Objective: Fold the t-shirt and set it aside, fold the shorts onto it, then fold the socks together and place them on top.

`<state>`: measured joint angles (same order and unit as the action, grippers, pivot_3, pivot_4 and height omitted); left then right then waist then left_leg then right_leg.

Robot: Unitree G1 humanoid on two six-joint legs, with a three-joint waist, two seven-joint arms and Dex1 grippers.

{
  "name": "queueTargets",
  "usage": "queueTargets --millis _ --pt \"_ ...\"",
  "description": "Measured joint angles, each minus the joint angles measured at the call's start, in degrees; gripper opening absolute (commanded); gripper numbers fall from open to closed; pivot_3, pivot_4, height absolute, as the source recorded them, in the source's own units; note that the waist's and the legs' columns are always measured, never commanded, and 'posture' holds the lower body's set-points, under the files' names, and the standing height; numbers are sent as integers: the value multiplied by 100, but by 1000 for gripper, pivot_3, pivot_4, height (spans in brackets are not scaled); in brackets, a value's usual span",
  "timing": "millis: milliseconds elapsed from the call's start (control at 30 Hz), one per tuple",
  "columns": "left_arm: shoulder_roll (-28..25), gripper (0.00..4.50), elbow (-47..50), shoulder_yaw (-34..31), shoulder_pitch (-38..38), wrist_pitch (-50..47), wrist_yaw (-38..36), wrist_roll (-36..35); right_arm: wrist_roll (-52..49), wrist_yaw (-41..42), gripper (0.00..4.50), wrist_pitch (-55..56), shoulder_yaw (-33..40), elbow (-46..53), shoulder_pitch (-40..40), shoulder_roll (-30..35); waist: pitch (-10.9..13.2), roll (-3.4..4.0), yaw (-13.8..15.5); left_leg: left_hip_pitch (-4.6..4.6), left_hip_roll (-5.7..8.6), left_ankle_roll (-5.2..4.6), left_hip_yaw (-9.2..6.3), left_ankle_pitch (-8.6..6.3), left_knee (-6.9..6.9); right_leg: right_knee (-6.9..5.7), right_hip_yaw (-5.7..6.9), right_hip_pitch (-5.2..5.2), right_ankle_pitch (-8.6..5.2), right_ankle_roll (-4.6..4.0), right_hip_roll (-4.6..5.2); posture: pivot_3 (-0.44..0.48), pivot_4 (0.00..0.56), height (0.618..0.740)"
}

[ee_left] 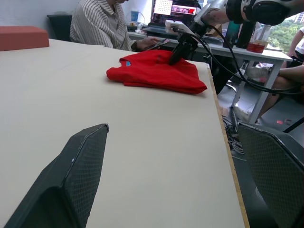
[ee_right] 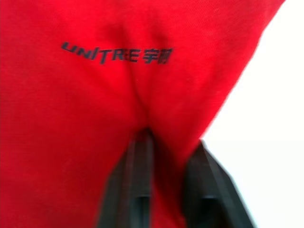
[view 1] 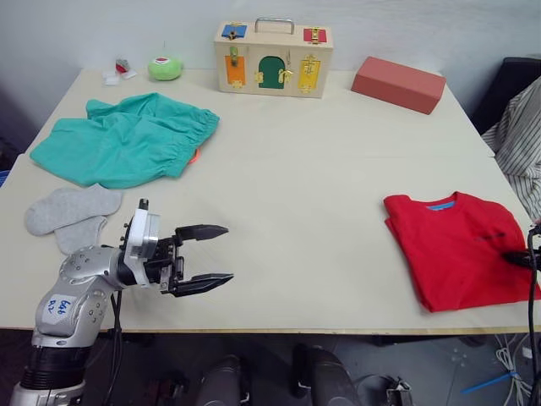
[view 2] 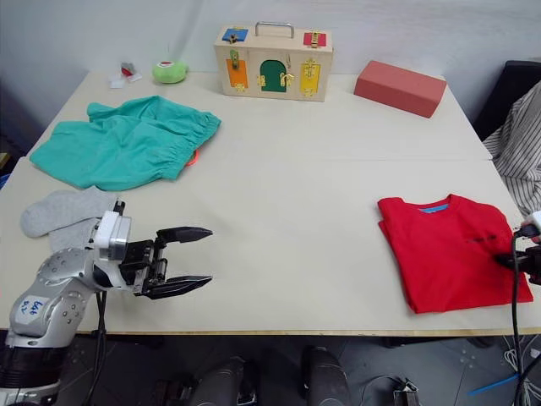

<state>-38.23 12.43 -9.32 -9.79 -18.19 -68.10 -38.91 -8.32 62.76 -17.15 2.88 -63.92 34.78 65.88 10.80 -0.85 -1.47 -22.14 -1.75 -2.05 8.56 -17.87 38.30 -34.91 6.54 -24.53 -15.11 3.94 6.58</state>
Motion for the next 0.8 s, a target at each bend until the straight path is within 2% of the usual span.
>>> queueTargets --millis 167,267,367,467,633,733,800 --pt "-242 4500 -137 -387 75 -232 207 -21 -275 646 3486 395 610 886 -797 446 18 76 -4 0 1 -1 3 1 -3 -5 0 -4 -1 -1 -1 0 150 740" --pt "-315 4500 -364 -603 216 -136 267 87 -611 569 4482 1037 1682 2223 -1844 483 17 82 -18 6 -6 6 5 4 -12 -6 0 -6 -2 -3 -9 0 150 740" --pt "-353 4500 -665 -942 415 59 376 207 -839 331 4482 1441 2532 3851 -2840 15 16 78 -13 11 -11 15 0 -1 -20 -6 3 -3 -3 -3 -14 0 150 740" --pt "-364 4500 -954 -1268 664 326 477 369 -927 -86 4482 1471 2681 5251 -3343 -677 16 77 -6 10 -7 41 0 -17 -22 -9 -1 -5 -3 -3 -7 0 150 740" --pt "-362 4500 -1544 -1943 1249 896 782 680 -997 -1043 4482 1404 2128 7212 -3523 -1987 15 75 -8 8 -10 47 -3 -20 -24 -15 -2 -14 -7 -12 -5 0 150 740" --pt "-297 4500 -1582 -2475 1907 1148 961 755 -927 -1334 4482 1690 1411 7843 -3802 -2823 8 62 -11 9 -13 50 -7 -29 -29 -12 1 -13 -13 -22 -5 0 150 740" --pt "-179 4500 -1596 -2732 2277 1290 1096 784 -746 -1311 4482 2160 882 7879 -4006 -3172 8 62 -5 7 -7 43 -4 -32 -28 -10 0 -13 -13 -21 0 0 150 740"
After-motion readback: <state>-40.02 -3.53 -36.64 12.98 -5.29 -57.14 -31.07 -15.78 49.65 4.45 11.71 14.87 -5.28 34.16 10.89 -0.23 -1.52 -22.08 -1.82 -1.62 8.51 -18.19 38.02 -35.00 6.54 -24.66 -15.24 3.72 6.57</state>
